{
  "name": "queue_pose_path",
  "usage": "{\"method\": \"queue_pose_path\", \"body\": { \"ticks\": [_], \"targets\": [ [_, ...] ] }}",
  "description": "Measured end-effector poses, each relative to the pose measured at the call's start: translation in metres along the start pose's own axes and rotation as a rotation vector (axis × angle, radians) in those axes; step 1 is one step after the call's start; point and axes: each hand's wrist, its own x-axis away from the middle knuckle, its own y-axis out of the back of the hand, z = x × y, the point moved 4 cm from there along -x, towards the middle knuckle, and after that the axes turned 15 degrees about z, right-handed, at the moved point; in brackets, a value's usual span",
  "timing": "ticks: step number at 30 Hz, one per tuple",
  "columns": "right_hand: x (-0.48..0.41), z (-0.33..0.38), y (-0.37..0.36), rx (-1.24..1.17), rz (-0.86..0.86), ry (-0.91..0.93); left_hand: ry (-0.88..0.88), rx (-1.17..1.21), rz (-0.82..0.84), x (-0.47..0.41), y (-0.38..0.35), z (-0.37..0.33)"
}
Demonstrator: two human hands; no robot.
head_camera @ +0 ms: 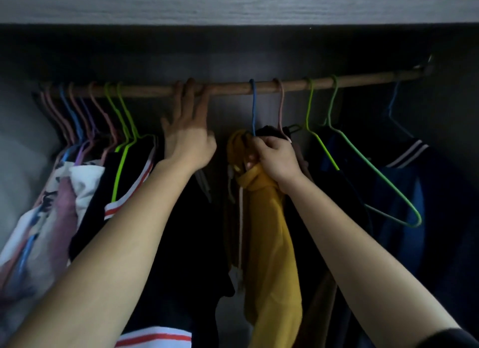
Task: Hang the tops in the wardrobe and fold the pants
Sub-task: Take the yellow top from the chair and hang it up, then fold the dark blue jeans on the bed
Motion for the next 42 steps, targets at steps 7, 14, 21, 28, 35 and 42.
{"method": "queue_pose_path", "body": {
  "ticks": [7, 14, 21, 28, 35, 42],
  "targets": [
    [0.099, 0.003, -0.004, 0.718, -0.171, 0.241, -0.013, 0.219, 0.008, 0.082, -0.032, -0.004],
    [0.262, -0.064, 0.012, 1.014, -0.424, 0.091, -0.106, 0.579, 0.053, 0.221, -0.096, -0.061],
    [0.394, -0.125, 0.046, 1.19, -0.475, -0.27, -0.278, 0.662, 0.153, 0.328, -0.122, -0.149],
    [0.519, -0.142, 0.115, 1.22, -0.612, -0.497, -0.529, 0.615, 0.322, 0.402, -0.12, -0.275],
    [0.748, -0.133, 0.227, 1.216, -0.87, -0.753, -0.772, 0.671, 0.464, 0.512, -0.083, -0.479],
    [0.969, -0.117, 0.321, 1.18, -1.069, -1.039, -1.08, 0.606, 0.672, 0.639, -0.035, -0.688]
  ]
}}
